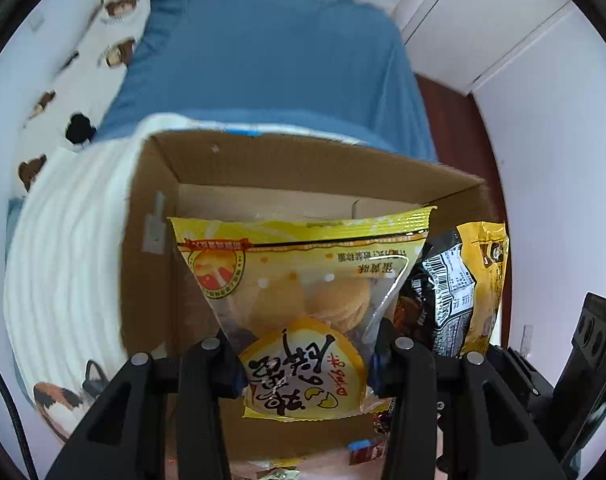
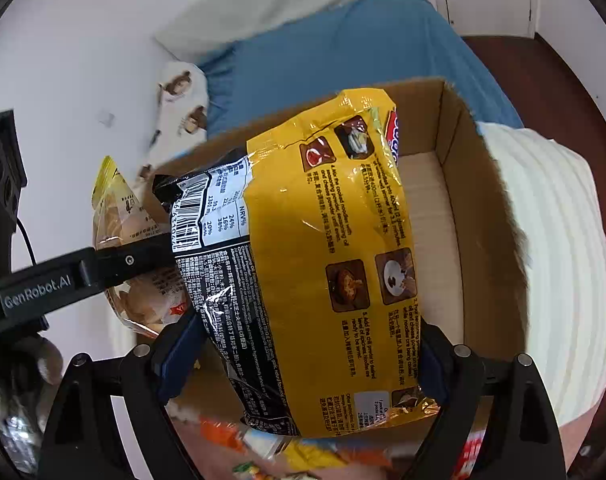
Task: Organize snacks
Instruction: 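Carry both packets into the cardboard box and open both tools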
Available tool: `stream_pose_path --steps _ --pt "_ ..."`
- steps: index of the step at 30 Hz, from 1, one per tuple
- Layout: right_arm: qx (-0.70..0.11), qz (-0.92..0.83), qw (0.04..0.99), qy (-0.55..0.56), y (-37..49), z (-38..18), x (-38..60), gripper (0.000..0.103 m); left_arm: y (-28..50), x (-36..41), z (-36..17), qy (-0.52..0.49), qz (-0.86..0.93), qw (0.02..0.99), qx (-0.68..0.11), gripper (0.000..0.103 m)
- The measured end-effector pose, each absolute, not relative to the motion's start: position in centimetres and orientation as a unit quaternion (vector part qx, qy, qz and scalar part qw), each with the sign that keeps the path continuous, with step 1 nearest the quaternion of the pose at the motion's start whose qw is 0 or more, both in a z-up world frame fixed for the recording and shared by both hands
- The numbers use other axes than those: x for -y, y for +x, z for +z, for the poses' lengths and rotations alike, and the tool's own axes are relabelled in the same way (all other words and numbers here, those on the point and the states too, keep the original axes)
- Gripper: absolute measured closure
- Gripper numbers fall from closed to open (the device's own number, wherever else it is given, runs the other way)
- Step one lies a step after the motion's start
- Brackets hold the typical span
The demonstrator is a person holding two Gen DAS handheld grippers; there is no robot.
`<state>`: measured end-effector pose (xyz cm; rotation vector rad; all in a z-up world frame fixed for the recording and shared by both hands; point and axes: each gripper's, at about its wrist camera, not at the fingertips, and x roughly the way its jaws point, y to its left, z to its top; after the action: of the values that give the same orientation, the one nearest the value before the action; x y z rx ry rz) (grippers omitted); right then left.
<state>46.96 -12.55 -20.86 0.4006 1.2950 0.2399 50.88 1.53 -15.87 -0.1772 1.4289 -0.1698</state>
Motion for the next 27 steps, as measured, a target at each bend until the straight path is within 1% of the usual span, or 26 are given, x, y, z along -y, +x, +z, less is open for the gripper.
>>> stream_pose_path --steps 6,14,15,17,18,19,20,21,22,25,27 --pt "-0.628 0.103 0.749 0.184 50.4 -25.7 12.0 0.011 54.0 -1.0 -20.1 -0.049 -0.059 0.731 -0.679 0.063" --pt "-0.648 0.095 0.735 0.178 54.5 -29.7 11.5 0.011 55.8 -1.2 -22.8 -0.040 -0.047 0.716 -0.695 0.062" --pt "-0.650 0.097 0.732 0.178 53.7 -29.9 11.2 0.011 55.9 -1.4 -23.1 -0.041 -0.048 0.716 -0.695 0.062" --pt "-0.665 0.110 0.718 0.176 54.6 -31.0 10.5 0.011 56.0 -1.5 -23.4 -0.045 -0.047 0.711 -0.700 0.061" --pt "-0.669 0.111 0.715 0.172 55.0 -31.6 10.5 0.011 56.1 -1.6 -23.6 -0.051 -0.049 0.709 -0.701 0.059" --pt "-0.673 0.108 0.713 0.164 55.3 -32.0 10.3 0.009 56.1 -1.8 -23.6 -0.055 -0.049 0.711 -0.699 0.051" --pt "-0.672 0.106 0.717 0.150 56.1 -32.5 10.0 0.007 56.2 -2.0 -23.7 -0.055 -0.049 0.713 -0.697 0.034" --pt "-0.670 0.105 0.722 0.139 56.2 -32.3 9.9 0.002 56.2 -2.0 -23.6 -0.054 -0.052 0.716 -0.694 0.024" --pt "-0.669 0.104 0.724 0.131 56.2 -32.2 10.1 0.001 56.2 -2.0 -23.5 -0.053 -0.054 0.719 -0.691 0.012" --pt "-0.670 0.110 0.724 0.123 56.4 -31.9 9.8 0.001 56.0 -2.2 -22.9 -0.044 -0.053 0.732 -0.678 0.012" --pt "-0.654 0.103 0.742 0.103 56.1 -31.1 9.7 0.001 55.5 -2.3 -22.2 -0.043 -0.053 0.742 -0.667 0.012"
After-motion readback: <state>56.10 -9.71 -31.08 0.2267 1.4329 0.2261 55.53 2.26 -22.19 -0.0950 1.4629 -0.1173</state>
